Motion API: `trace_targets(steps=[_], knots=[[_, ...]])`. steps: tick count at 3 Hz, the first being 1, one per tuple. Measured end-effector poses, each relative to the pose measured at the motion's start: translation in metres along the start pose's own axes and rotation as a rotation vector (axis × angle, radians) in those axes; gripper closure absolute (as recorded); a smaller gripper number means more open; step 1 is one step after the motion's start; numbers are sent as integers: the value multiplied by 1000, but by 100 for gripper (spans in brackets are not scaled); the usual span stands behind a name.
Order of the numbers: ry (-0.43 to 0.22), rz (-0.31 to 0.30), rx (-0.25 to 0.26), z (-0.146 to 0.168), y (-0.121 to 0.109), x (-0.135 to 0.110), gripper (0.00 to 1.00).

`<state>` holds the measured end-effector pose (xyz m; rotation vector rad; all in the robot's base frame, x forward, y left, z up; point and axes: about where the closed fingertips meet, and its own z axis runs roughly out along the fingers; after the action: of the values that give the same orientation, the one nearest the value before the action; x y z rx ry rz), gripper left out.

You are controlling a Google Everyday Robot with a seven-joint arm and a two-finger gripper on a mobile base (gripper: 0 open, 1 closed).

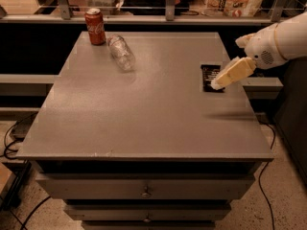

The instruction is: Pick rxbar chocolate

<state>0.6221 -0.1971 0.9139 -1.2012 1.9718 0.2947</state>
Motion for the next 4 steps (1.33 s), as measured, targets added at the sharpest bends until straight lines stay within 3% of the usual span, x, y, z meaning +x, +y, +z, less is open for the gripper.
trace_targets(steps=[1,2,4], knots=[[-21,14,44,24,-16,7,0],[-27,41,46,50,-23,18,0],[-22,74,-7,87,-22,31,0]])
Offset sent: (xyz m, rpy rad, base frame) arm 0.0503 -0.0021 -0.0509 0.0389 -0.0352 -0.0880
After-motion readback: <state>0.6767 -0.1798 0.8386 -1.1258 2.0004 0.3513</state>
